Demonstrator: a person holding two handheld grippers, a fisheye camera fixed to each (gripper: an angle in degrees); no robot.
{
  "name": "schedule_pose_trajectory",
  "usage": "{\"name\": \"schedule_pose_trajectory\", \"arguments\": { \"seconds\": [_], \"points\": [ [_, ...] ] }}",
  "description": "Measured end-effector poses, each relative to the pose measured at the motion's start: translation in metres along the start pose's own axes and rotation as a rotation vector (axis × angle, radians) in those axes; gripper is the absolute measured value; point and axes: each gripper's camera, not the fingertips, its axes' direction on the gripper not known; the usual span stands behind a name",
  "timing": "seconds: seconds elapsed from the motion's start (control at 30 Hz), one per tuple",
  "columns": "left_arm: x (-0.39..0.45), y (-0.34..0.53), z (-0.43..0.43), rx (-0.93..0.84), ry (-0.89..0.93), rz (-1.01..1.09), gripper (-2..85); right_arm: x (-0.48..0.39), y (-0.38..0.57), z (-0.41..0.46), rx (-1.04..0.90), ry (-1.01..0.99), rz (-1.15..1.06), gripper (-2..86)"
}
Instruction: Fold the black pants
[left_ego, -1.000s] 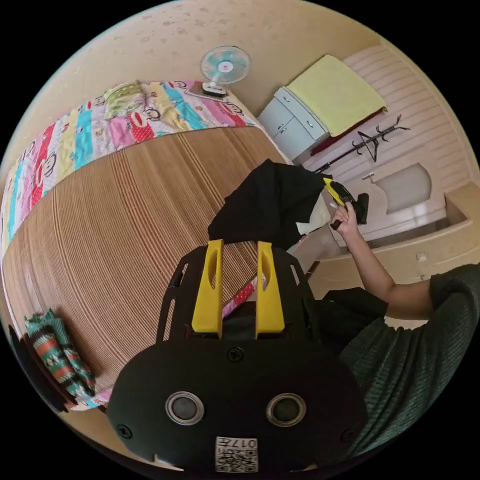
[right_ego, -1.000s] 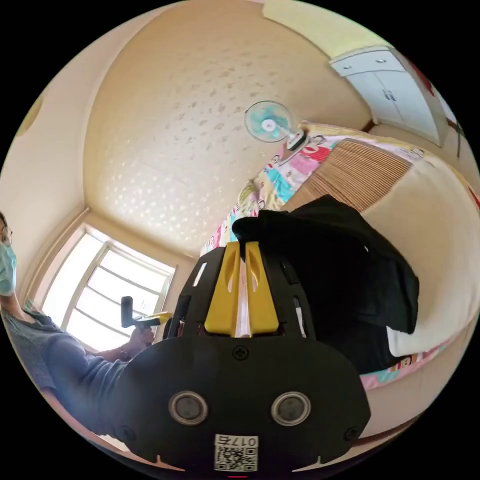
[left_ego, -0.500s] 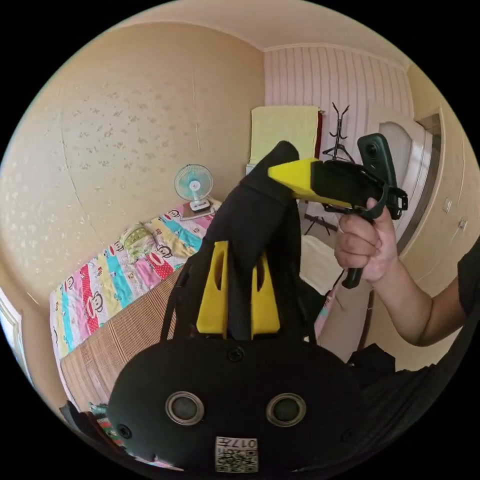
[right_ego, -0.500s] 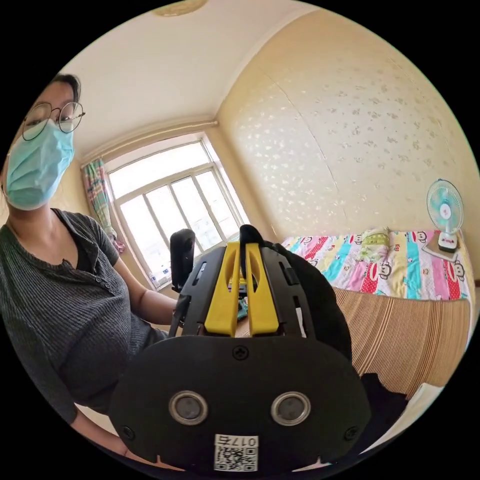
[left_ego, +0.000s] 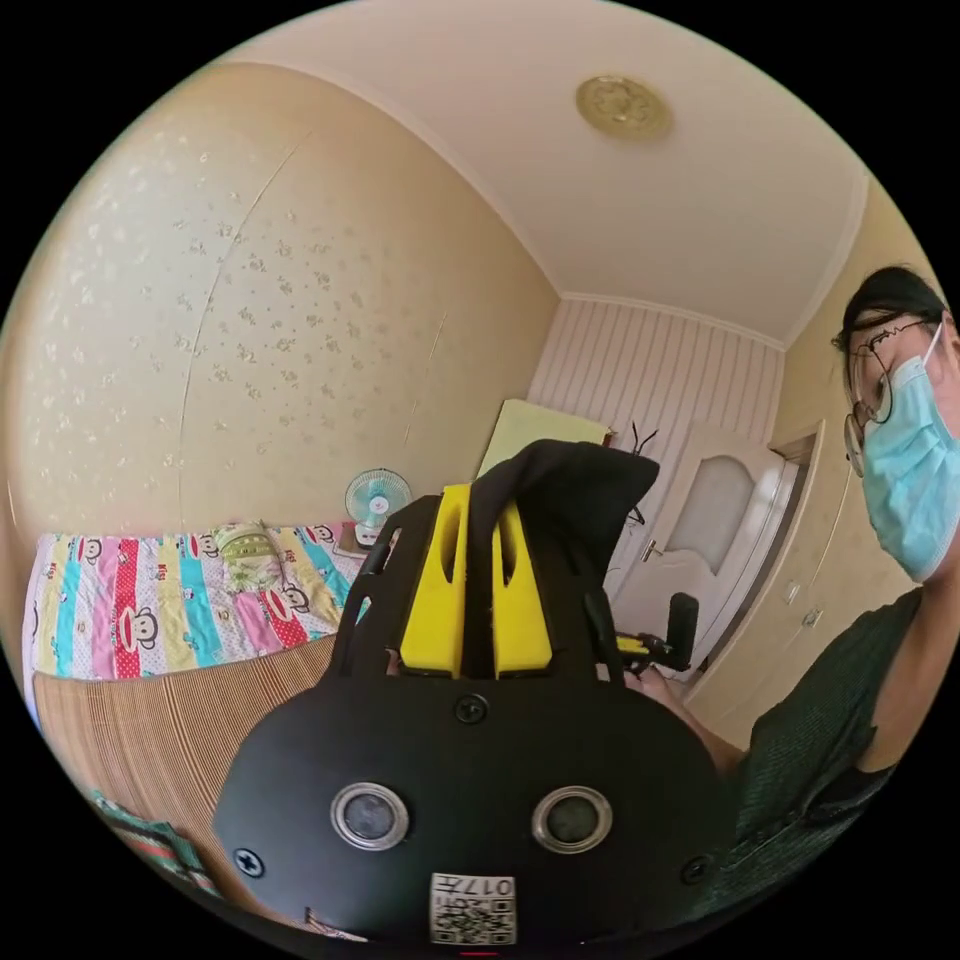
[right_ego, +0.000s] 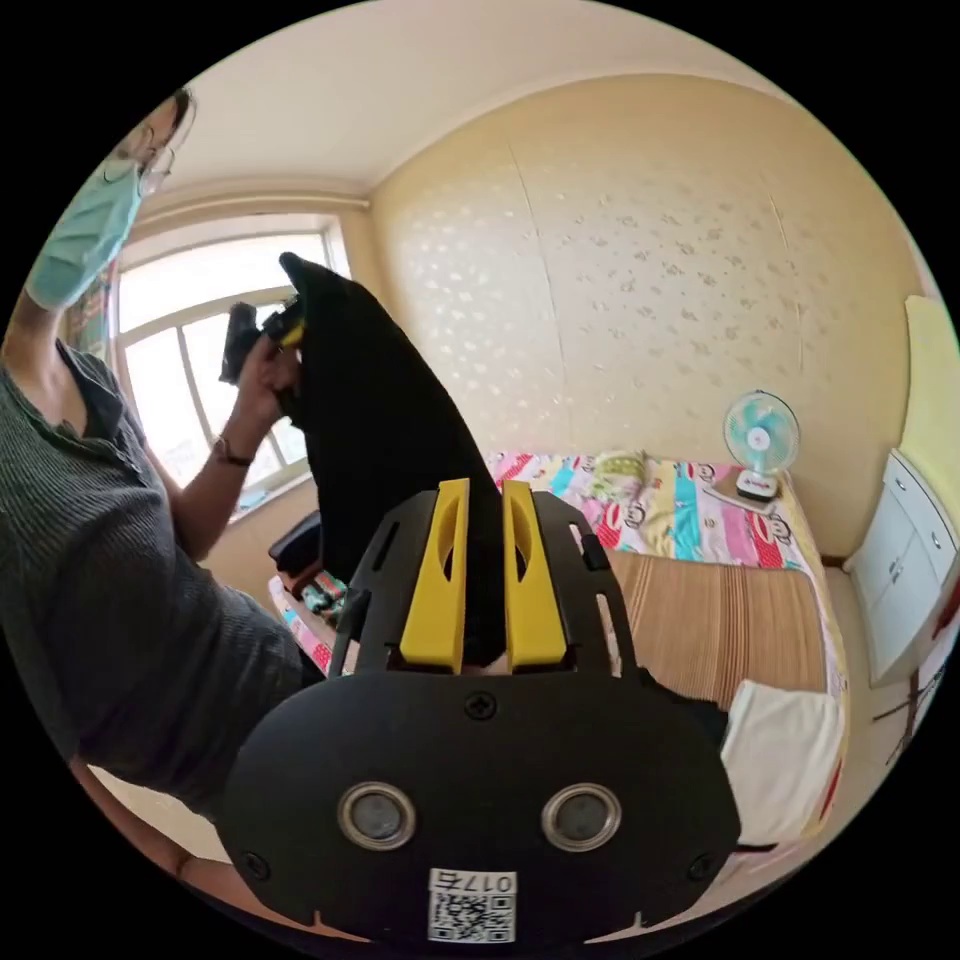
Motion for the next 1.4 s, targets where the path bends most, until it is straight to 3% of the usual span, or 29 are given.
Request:
{"name": "schedule_pose_trajectory", "arguments": {
  "seconds": [0.07,0.17,0.33,0.5,0.6,0.7,0.73,0.83,1.1,1.2,1.4],
  "points": [
    [0.018,-0.016,-0.018,0.038,-0.008,0.015,2.7,-0.029,0.049,0.030,-0.088,0.086,0.046,11.5],
    [0.047,-0.040,-0.041,0.104,-0.022,0.021,2.7,-0.080,0.086,0.069,-0.147,0.056,0.053,17.4],
    [0.091,-0.072,-0.059,0.177,-0.015,-0.002,3.1,-0.168,0.099,0.075,-0.031,0.257,-0.078,21.4],
    [0.129,-0.097,-0.072,0.184,0.060,0.003,3.0,-0.219,0.094,0.067,0.058,0.286,-0.311,21.9],
    [0.149,-0.114,-0.076,0.168,0.105,0.005,3.0,-0.266,0.091,0.083,0.043,0.410,-0.538,21.8],
    [0.162,-0.130,-0.081,0.169,0.105,0.022,3.3,-0.302,0.090,0.092,0.097,0.478,-0.635,17.0],
    [0.164,-0.137,-0.084,0.169,0.089,0.032,3.4,-0.312,0.090,0.092,0.132,0.499,-0.668,11.3],
    [0.156,-0.155,-0.099,0.169,0.053,0.027,3.7,-0.317,0.069,0.064,0.218,0.441,-0.565,4.3],
    [0.102,-0.180,-0.144,0.045,-0.010,0.052,3.4,-0.243,-0.035,-0.072,0.585,0.226,-0.023,2.2],
    [0.097,-0.170,-0.168,0.062,0.057,0.079,3.2,-0.248,-0.066,-0.112,0.687,0.083,-0.029,2.2],
    [0.134,-0.165,-0.238,0.219,-0.040,0.152,3.6,-0.319,-0.125,-0.184,0.775,0.143,-0.143,2.4]
  ]
}}
